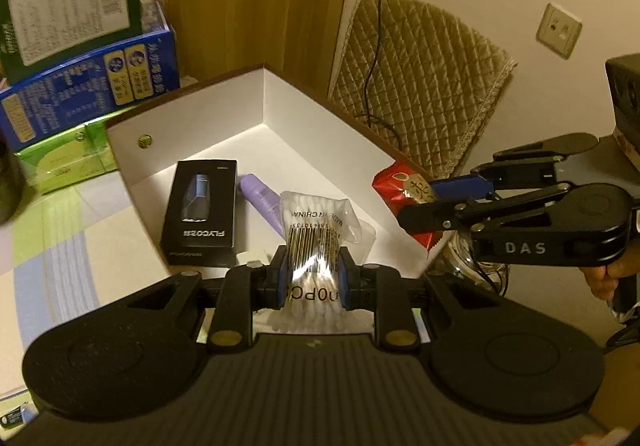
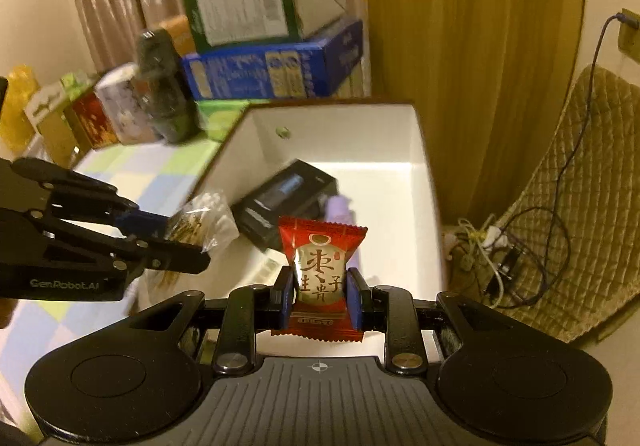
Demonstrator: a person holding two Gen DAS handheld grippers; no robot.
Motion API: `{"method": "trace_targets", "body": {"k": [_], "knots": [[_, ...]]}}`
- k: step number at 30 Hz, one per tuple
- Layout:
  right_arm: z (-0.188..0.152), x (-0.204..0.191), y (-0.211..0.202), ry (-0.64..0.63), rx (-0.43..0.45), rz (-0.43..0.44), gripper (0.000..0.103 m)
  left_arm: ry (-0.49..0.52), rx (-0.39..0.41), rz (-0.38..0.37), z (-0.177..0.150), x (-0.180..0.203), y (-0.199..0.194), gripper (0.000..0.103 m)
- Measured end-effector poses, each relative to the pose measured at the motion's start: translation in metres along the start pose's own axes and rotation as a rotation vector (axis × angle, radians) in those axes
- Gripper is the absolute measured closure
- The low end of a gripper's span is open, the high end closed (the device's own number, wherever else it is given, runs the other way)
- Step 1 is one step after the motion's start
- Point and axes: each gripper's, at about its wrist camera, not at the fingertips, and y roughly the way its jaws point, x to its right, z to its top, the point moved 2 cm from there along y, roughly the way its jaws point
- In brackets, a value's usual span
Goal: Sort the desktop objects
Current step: 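Carry the swab bag and red candy with both tools over the open box, then open the left tool to drop the swab bag while the right tool releases the candy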
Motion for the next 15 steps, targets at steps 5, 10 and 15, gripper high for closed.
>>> {"method": "trace_targets", "body": {"k": [5,10,15], "knots": [[0.002,0.020,0.025,-0.011,-0.073,-0.004,0.078,-0.001,-0.055,0.001,0.005,0.004,0.033,0.083],[0.004,0.028,0.036,-0.031,-0.111,-0.001,0.078,-0.005,-0.097,0.011,0.006,0.008,0.060,0.083],[0.006,0.029,0.042,-0.049,-0.131,0.008,0.078,-0.002,-0.132,0.020,0.006,0.009,0.077,0.083]]}}
